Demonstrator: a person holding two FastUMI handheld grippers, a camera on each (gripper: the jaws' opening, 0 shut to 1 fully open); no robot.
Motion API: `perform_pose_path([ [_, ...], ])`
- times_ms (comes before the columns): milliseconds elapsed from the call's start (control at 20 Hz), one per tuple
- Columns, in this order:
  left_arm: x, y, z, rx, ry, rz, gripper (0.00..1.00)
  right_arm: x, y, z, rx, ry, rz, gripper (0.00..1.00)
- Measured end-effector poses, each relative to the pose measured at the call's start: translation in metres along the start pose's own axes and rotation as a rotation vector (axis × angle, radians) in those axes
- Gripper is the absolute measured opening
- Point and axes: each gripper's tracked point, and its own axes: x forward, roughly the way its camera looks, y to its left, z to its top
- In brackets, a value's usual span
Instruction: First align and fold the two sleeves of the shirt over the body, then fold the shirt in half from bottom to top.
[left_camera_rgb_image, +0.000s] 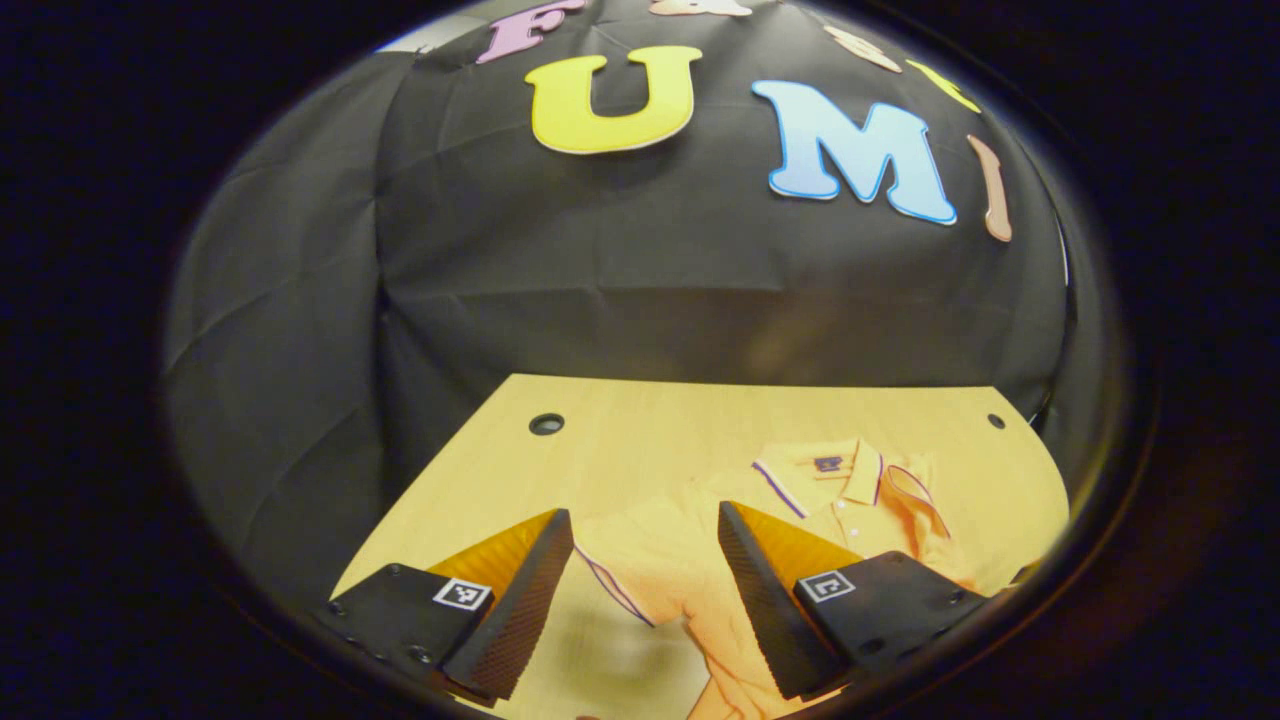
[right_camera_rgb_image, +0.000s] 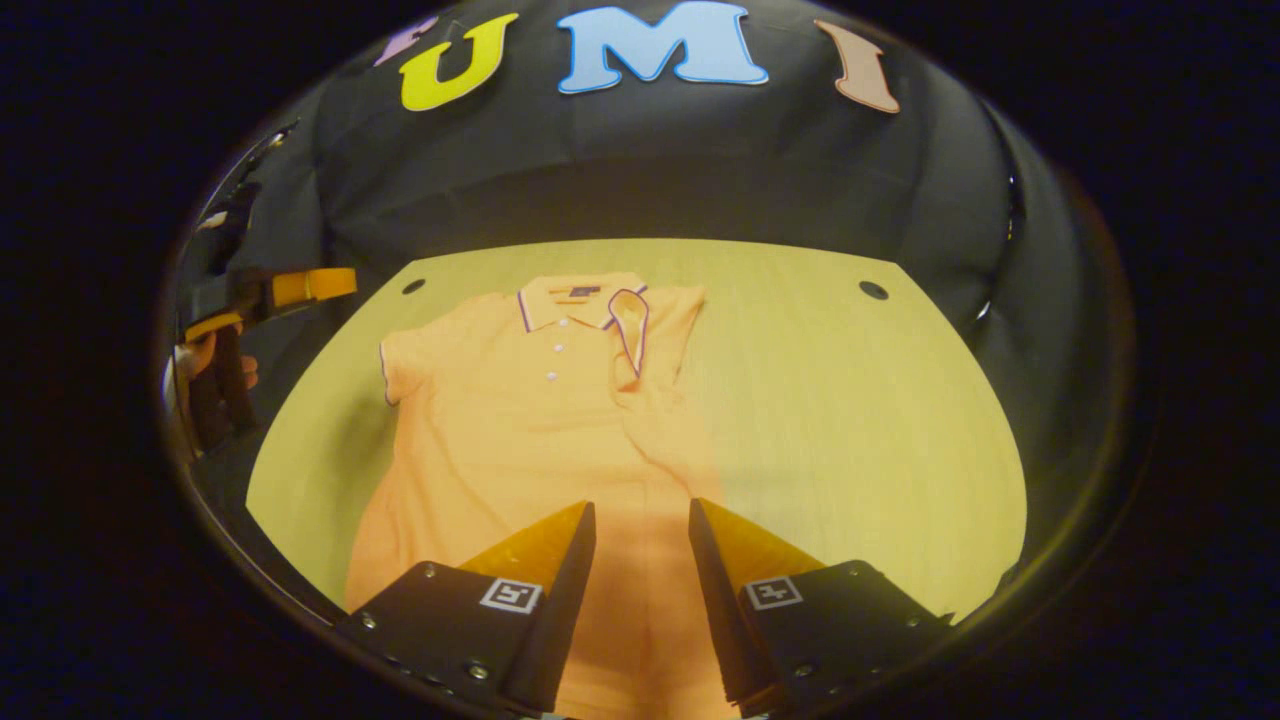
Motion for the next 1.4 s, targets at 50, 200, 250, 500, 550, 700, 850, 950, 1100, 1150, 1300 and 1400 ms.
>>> perform_pose_path([
  [50, 0.01, -0.002, -0.007, -0.002, 0.021, 0.003, 0.99, -0.003, -0.002, 0.0, 0.013, -0.001, -0.004, 0.59],
  [200, 0.036, 0.0, -0.034, -0.021, 0.083, 0.025, 0.96, -0.008, -0.01, 0.002, 0.057, -0.002, -0.014, 0.59],
  [250, 0.045, 0.001, -0.044, -0.031, 0.107, 0.032, 0.93, -0.008, -0.012, 0.002, 0.066, -0.002, -0.017, 0.59],
  [500, 0.066, 0.007, -0.093, -0.059, 0.227, 0.074, 0.97, -0.012, -0.023, 0.003, 0.092, 0.005, -0.032, 0.58],
  [550, 0.068, 0.007, -0.101, -0.064, 0.241, 0.079, 1.0, -0.013, -0.024, 0.004, 0.094, 0.005, -0.033, 0.59],
  [700, 0.075, 0.01, -0.12, -0.076, 0.277, 0.095, 1.0, -0.014, -0.028, 0.005, 0.096, 0.012, -0.034, 0.59],
  [850, 0.075, 0.012, -0.14, -0.092, 0.309, 0.112, 1.0, -0.012, -0.031, 0.005, 0.099, 0.015, -0.035, 0.59],
  [950, 0.076, 0.012, -0.138, -0.099, 0.299, 0.114, 1.0, -0.012, -0.033, 0.007, 0.101, 0.015, -0.039, 0.58],
  [1100, 0.075, 0.01, -0.138, -0.094, 0.285, 0.119, 0.99, -0.01, -0.035, 0.006, 0.101, 0.019, -0.043, 0.58],
  [1150, 0.076, 0.01, -0.139, -0.094, 0.279, 0.121, 0.98, -0.009, -0.035, 0.005, 0.1, 0.02, -0.045, 0.59],
  [1300, 0.076, 0.005, -0.139, -0.09, 0.281, 0.107, 0.95, -0.009, -0.034, 0.005, 0.1, 0.023, -0.044, 0.58],
  [1400, 0.077, 0.0, -0.137, -0.08, 0.281, 0.082, 0.84, -0.008, -0.032, 0.005, 0.098, 0.023, -0.039, 0.59],
])
